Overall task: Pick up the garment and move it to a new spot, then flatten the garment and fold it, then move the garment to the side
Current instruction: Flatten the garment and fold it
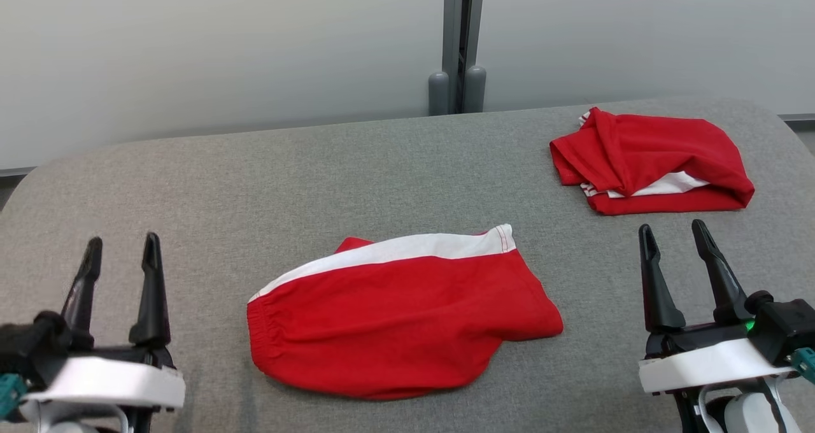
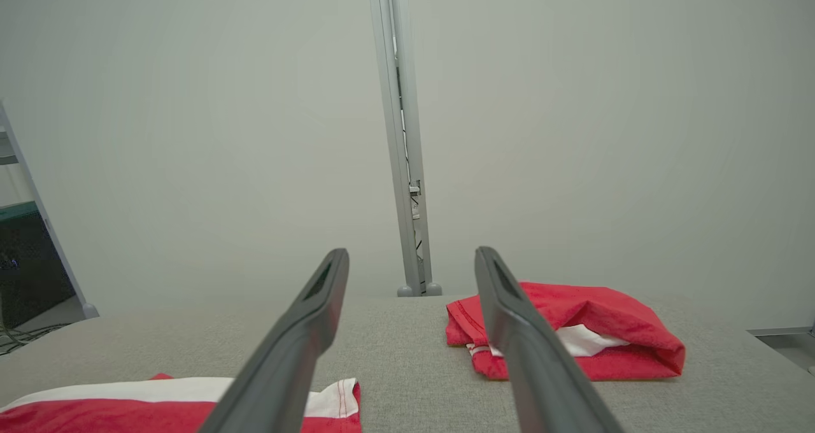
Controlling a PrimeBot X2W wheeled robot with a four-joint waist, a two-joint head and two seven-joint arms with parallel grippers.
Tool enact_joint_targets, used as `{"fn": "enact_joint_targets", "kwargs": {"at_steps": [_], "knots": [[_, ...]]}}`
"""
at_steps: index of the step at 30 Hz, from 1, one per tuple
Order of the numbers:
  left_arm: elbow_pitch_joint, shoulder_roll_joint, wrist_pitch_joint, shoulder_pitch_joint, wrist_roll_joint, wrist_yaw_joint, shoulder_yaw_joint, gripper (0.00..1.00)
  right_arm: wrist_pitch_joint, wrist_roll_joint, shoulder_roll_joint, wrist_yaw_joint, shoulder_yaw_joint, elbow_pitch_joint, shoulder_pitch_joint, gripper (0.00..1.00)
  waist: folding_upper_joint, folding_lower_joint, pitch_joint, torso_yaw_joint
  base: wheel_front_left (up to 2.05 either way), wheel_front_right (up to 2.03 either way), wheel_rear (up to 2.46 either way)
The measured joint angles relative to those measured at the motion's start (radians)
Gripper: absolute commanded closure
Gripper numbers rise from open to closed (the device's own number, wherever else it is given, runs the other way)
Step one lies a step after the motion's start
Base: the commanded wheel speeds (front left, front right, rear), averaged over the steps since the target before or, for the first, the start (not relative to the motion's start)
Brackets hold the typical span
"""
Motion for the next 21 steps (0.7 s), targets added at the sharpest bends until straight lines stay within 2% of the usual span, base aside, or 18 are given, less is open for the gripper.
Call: {"fn": "enact_joint_targets", "kwargs": {"at_steps": [4,7,11,12,16,21], "knots": [[-0.047,-0.037,0.000,0.108,0.101,0.004,0.050,0.00,0.000,-0.005,0.000,0.000,0.004,-0.031,0.004,0.00,0.0000,0.0000,-0.008,0.001,0.00,0.00,0.00],[-0.052,-0.091,0.000,0.162,0.143,0.016,0.094,0.00,0.000,-0.002,0.000,0.000,0.006,-0.043,0.015,0.00,0.0000,0.0000,-0.015,0.002,0.00,0.00,0.00],[-0.013,-0.170,0.000,0.231,0.175,-0.020,0.119,0.00,0.000,0.019,0.000,0.000,0.012,-0.012,0.065,0.00,0.0000,0.0000,-0.020,0.012,0.00,0.00,0.00],[0.009,-0.195,0.000,0.241,0.208,-0.044,0.131,0.00,0.000,0.027,-0.001,0.000,0.022,0.006,0.078,0.00,0.0000,0.0000,-0.021,0.017,0.00,0.00,0.00],[0.042,-0.238,0.000,0.240,0.253,-0.088,0.146,0.00,0.000,0.012,0.001,0.000,0.036,0.028,0.079,0.00,0.0000,0.0000,-0.021,0.022,0.00,0.00,0.00],[0.066,-0.262,0.000,0.225,0.286,-0.119,0.178,0.00,0.000,-0.011,0.001,0.000,0.036,0.028,0.067,0.00,0.0000,0.0000,-0.022,0.022,0.00,0.00,0.00]]}}
